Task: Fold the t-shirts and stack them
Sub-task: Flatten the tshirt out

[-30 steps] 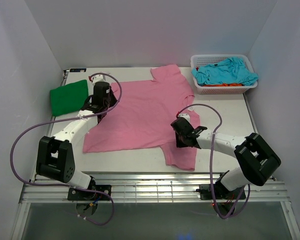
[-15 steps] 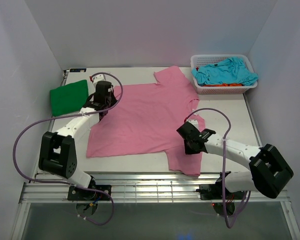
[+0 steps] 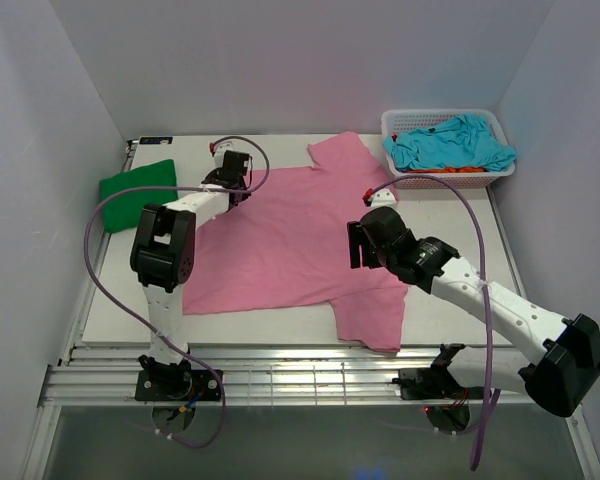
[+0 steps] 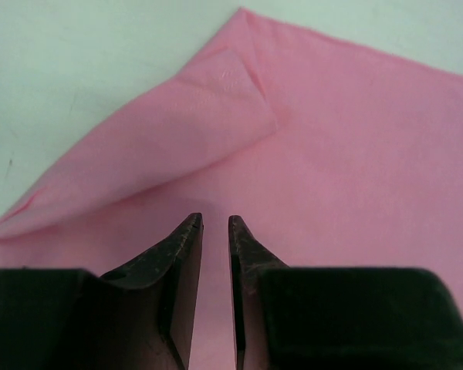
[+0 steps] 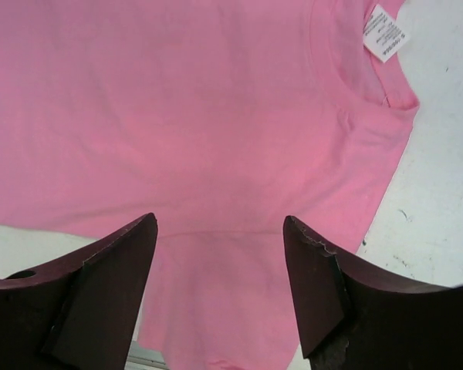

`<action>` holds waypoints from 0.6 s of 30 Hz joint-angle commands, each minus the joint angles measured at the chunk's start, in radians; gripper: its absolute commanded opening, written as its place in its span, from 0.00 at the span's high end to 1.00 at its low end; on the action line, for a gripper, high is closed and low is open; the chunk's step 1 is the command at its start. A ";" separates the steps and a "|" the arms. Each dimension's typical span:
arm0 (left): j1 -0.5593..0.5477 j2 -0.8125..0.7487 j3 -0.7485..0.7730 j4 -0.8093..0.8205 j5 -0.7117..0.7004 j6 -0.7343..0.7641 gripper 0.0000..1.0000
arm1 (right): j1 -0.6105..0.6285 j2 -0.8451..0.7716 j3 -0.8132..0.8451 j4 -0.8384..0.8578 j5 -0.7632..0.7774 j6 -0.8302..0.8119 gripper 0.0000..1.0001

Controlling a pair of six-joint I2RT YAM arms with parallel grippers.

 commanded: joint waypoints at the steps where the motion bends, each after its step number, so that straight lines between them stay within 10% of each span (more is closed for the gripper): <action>1: -0.003 0.019 0.109 0.039 -0.072 0.048 0.69 | 0.005 -0.017 0.050 0.014 0.030 -0.067 0.27; 18: -0.003 0.241 0.311 0.115 -0.209 0.182 0.66 | -0.024 0.031 0.029 0.052 0.016 -0.113 0.22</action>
